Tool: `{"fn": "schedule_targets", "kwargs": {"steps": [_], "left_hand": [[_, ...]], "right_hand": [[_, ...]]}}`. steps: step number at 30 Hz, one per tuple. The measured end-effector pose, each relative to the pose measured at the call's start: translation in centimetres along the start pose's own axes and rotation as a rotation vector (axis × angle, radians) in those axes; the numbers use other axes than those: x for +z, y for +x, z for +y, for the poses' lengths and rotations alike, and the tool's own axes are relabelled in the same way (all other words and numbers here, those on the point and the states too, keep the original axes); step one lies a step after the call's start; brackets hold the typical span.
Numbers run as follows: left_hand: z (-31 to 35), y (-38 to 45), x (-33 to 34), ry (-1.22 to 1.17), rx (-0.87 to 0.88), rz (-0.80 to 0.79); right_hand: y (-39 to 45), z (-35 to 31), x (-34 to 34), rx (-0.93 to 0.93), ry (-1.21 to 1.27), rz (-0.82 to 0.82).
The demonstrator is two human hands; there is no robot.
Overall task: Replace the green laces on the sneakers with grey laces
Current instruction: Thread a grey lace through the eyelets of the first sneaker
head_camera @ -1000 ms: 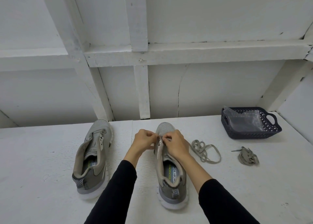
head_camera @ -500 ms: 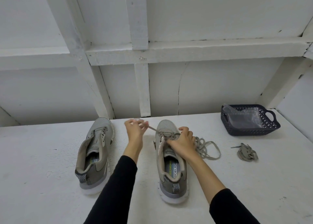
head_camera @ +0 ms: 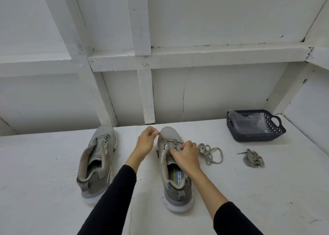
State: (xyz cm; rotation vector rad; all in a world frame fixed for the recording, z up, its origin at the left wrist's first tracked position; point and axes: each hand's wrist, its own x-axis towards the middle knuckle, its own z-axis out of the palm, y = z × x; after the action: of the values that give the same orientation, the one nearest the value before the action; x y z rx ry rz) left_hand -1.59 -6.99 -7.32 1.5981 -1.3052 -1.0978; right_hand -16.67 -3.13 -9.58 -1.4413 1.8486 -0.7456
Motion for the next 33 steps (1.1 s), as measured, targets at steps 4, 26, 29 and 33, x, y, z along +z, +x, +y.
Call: {"fn": "schedule_targets", "kwargs": {"steps": [4,26,29,33], "left_hand": [[3.2,-0.1,-2.3,-0.856,-0.026,0.189],[5.3,0.0,-5.2,-0.383,0.203,0.311],[2.3,1.0,-3.6,0.260,0.186,0.050],[-1.4,0.7,-1.0,0.809,0.199,0.048]], "right_hand": [[0.0,0.0,0.2,0.000,0.067,0.048],[-0.4,-0.2,0.1,0.044,0.170,0.198],[-0.2,-0.2,0.2,0.048,0.173,0.196],[-0.4,-0.2,0.1,0.053,0.180,0.192]]}}
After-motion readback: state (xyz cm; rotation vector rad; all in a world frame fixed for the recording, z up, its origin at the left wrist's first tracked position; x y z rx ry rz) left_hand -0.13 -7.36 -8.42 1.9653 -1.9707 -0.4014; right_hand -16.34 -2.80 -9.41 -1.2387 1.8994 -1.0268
